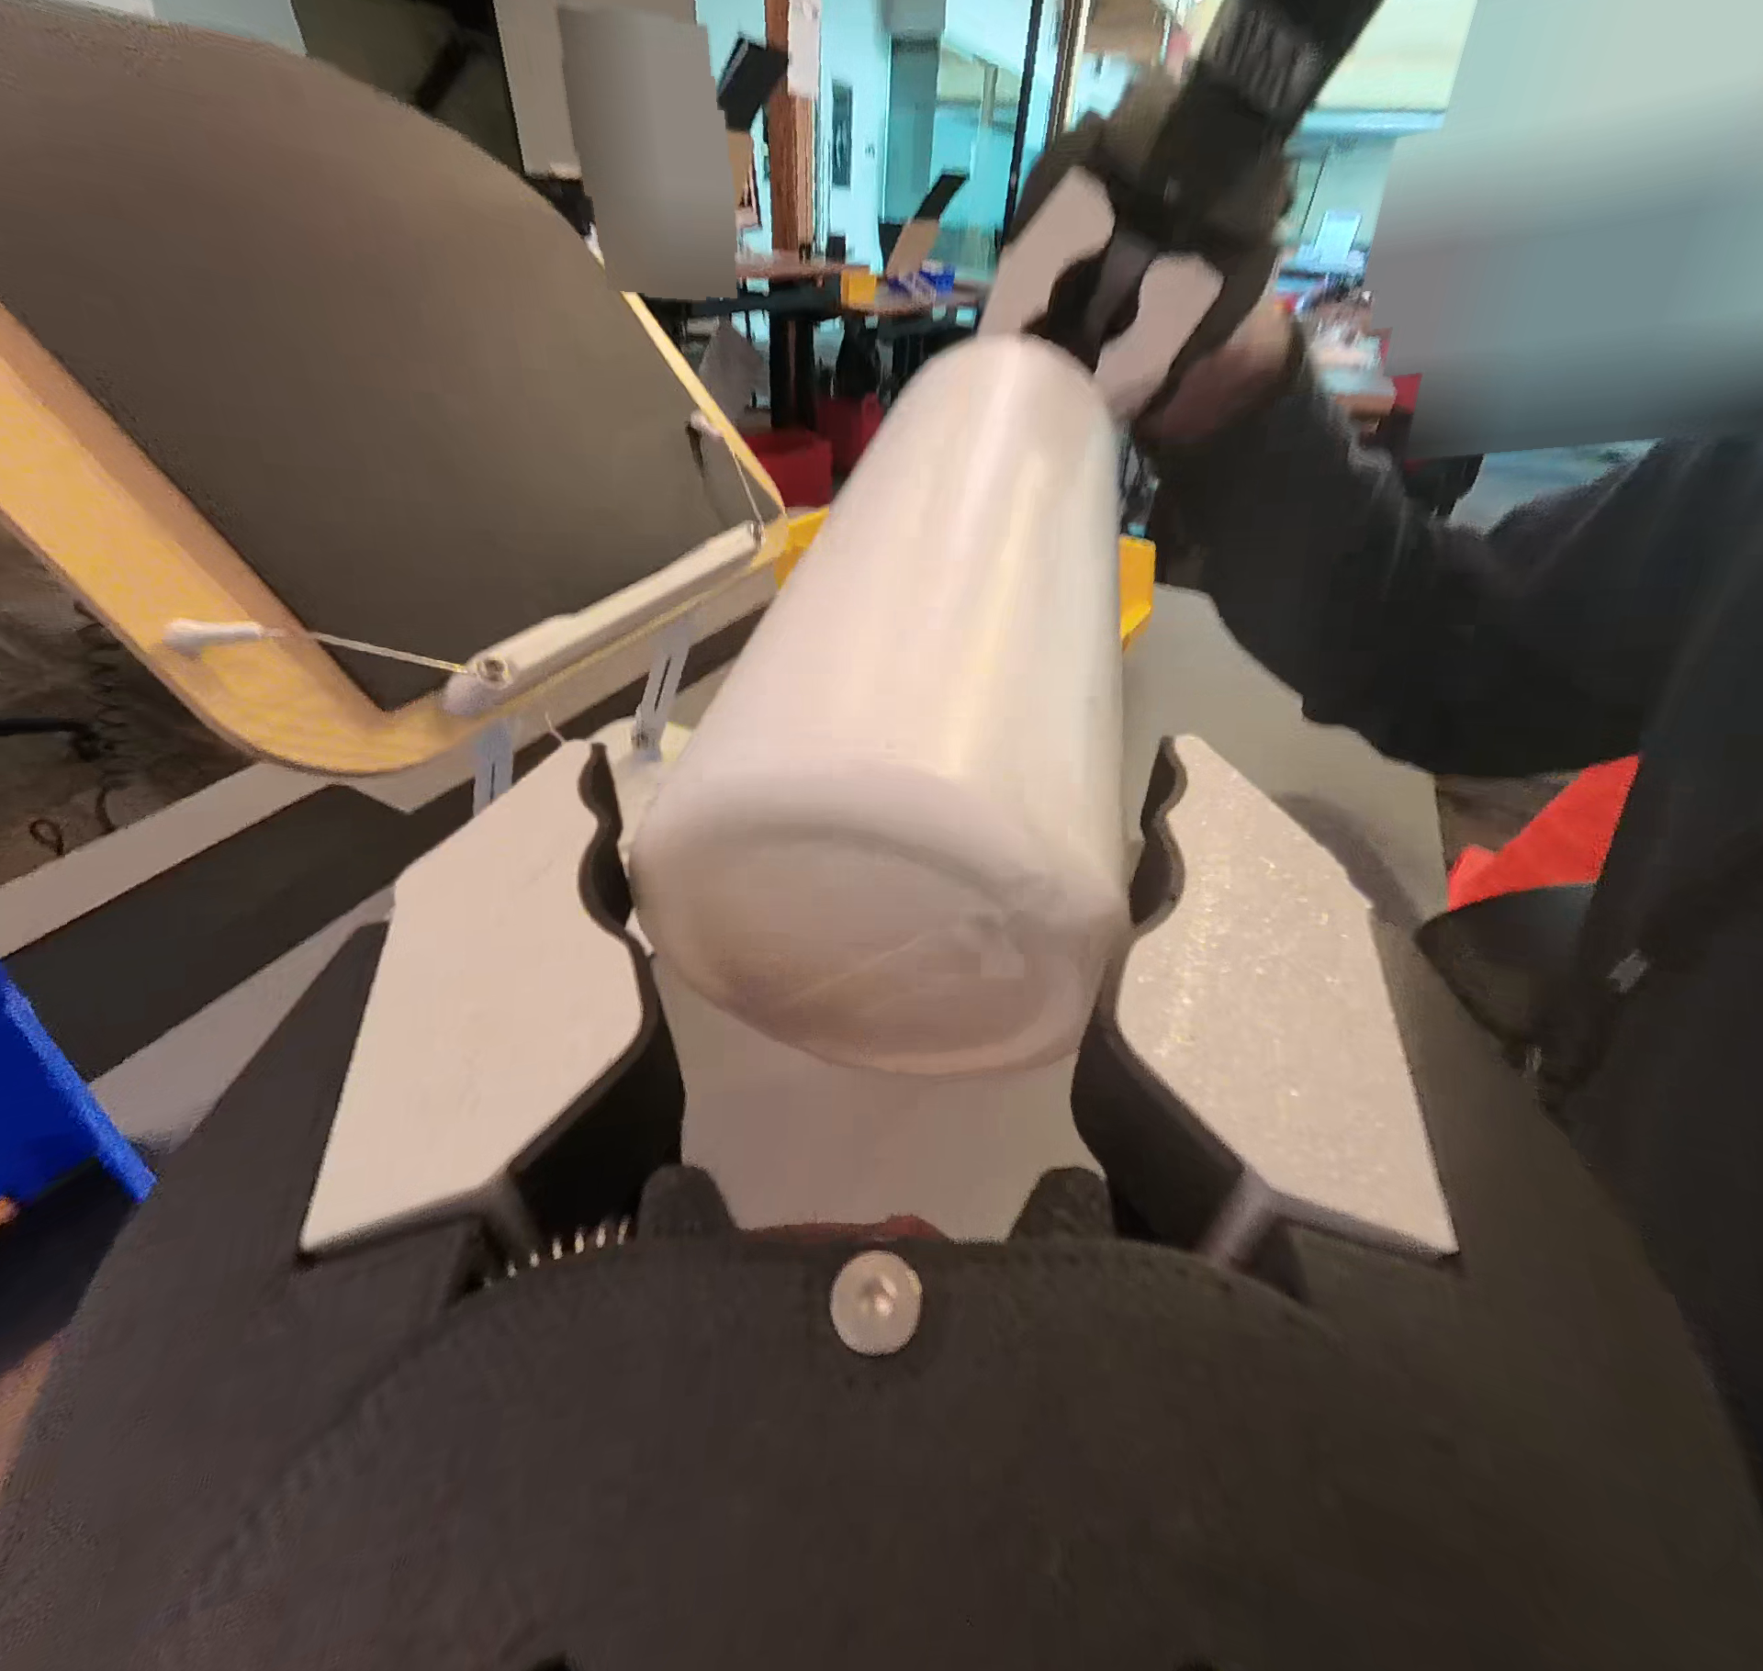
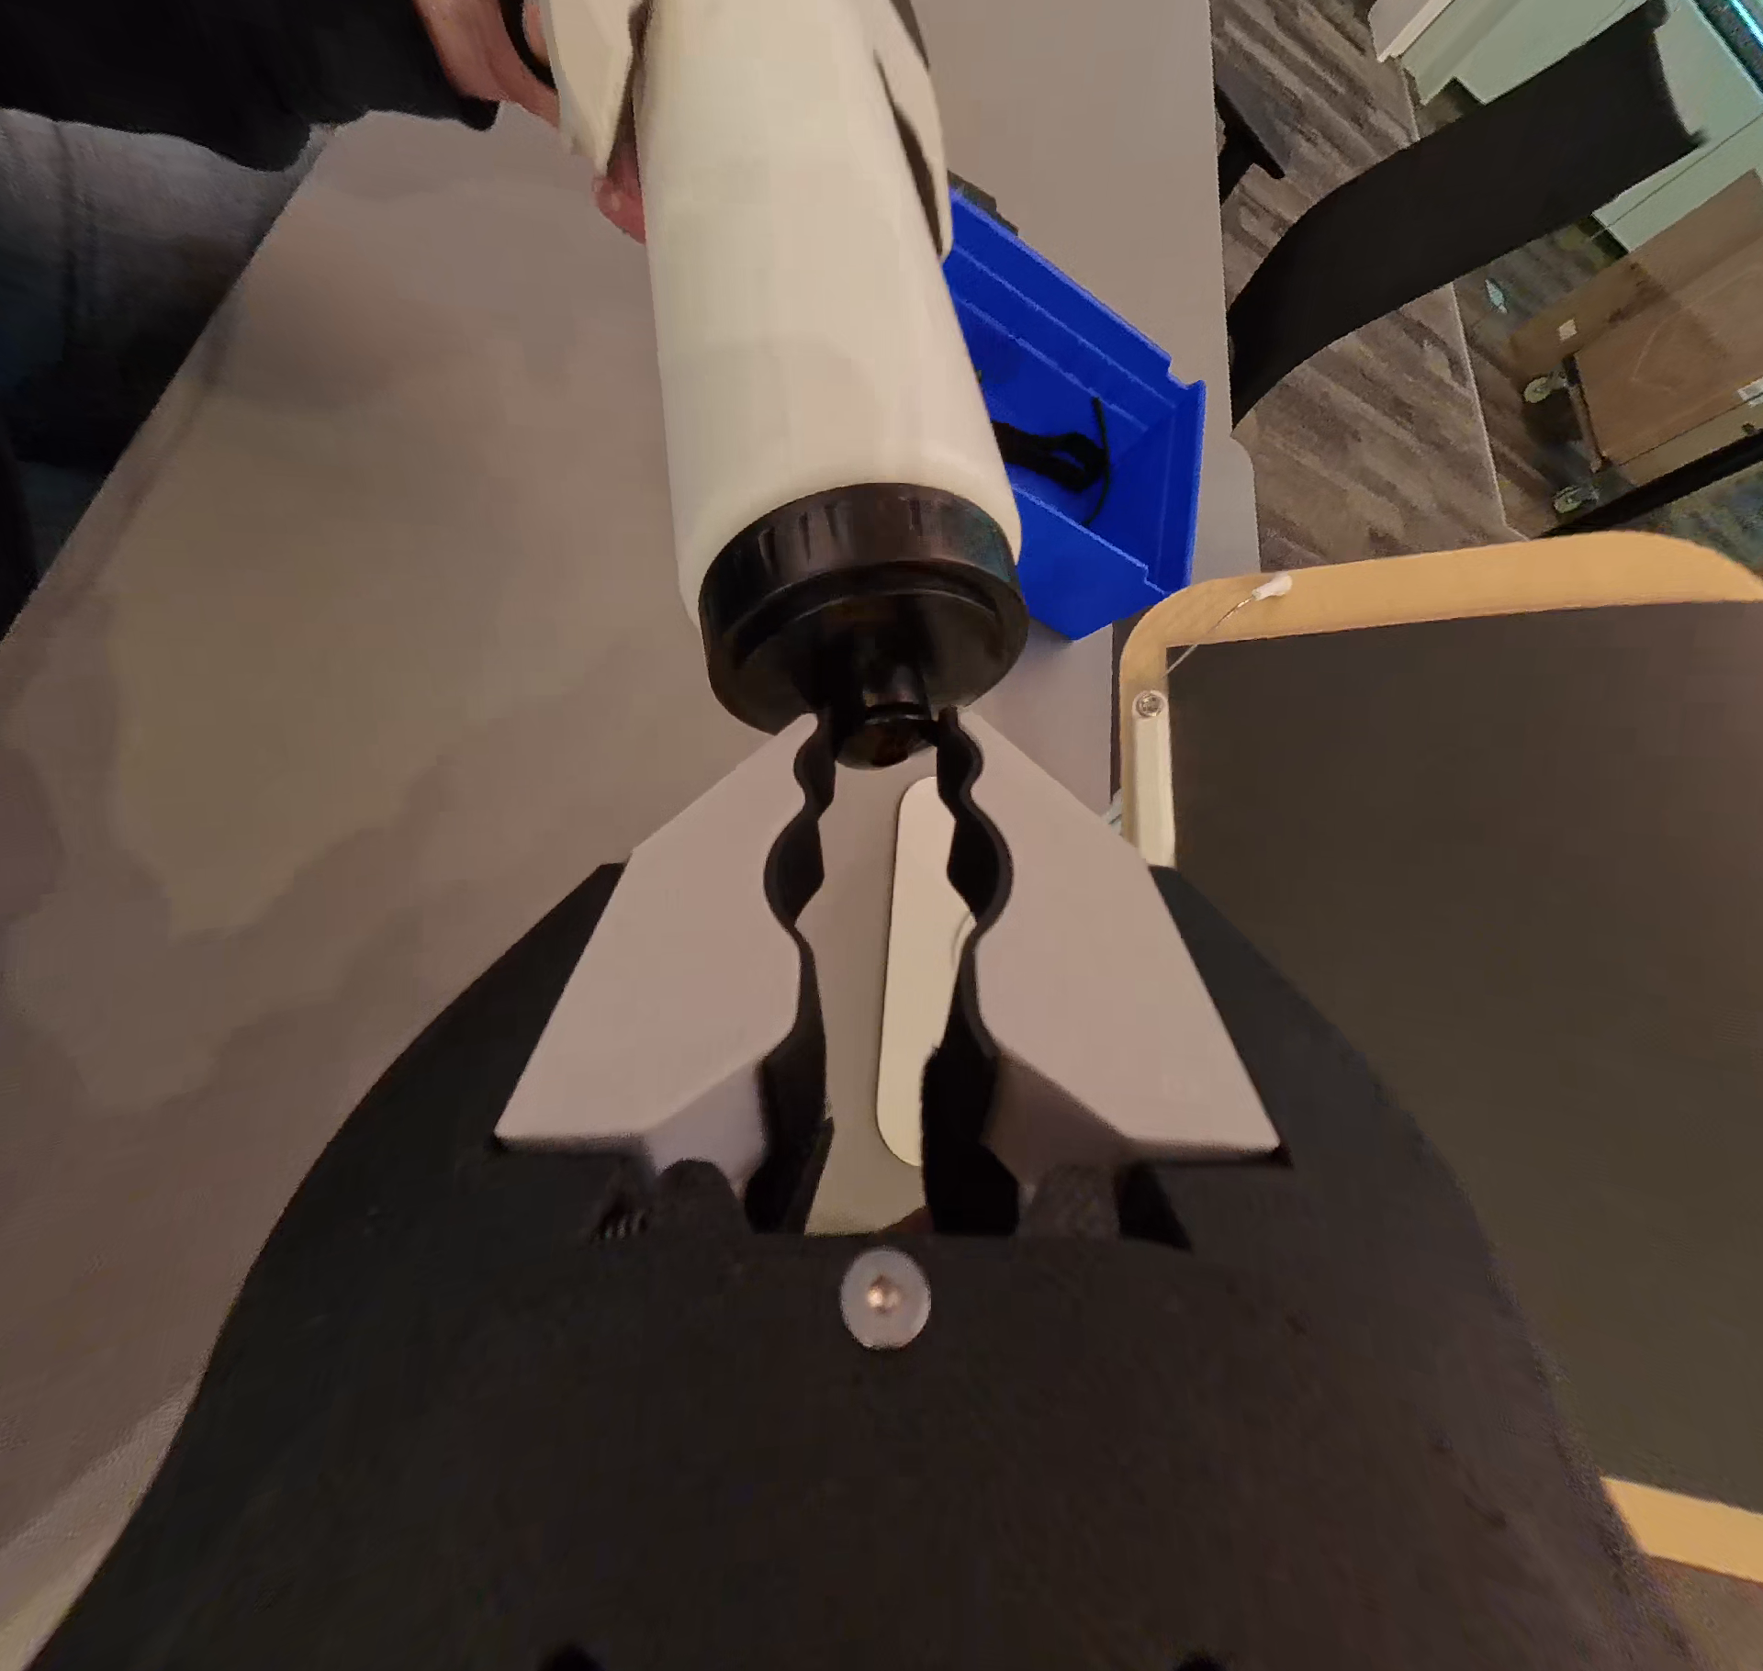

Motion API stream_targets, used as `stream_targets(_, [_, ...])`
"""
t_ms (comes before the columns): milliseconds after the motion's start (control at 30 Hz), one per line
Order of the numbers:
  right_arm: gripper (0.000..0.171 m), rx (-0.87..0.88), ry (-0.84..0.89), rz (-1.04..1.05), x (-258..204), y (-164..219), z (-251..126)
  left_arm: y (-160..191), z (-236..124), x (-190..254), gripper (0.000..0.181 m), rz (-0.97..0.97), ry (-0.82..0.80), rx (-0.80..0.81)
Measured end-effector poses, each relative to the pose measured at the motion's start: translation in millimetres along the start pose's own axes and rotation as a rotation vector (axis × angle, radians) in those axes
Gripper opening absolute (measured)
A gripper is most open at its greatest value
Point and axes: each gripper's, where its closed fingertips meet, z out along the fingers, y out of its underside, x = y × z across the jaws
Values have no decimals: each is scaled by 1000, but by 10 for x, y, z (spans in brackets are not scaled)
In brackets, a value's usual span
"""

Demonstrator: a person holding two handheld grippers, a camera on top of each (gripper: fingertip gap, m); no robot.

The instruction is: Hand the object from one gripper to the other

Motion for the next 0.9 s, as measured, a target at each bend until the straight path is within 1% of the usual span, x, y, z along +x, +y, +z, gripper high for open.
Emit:
stream_targets(67, [19,-57,-16,-37,-9,23,-54,148,49,28,103,34,-5,-65])
stream_targets(133, [18,-106,-17,-61,1,64,-44,236,93,20,102,51,-26,-89])
stream_targets(200, [19,-105,-25,-59,6,71,-38,260,111,12,102,6,-15,-43])
stream_targets(300, [18,-78,-24,-59,23,29,-71,374,159,15,102,-27,-1,-36])
stream_targets(433, [18,9,-34,-71,56,-184,-190,395,205,54,102,-15,15,-20])
stream_targets(567, [18,81,-51,-119,57,-458,-287,576,332,65,103,42,2,-118])
stream_targets(667, [18,97,-44,-153,65,-626,-312,670,432,52,102,75,-24,-138])
stream_targets(800, [16,193,-33,-138,127,-897,-333,662,559,134,102,6,27,-36])
stream_targets(900, [13,295,-23,-111,175,-1122,-351,570,650,243,102,-66,92,73])
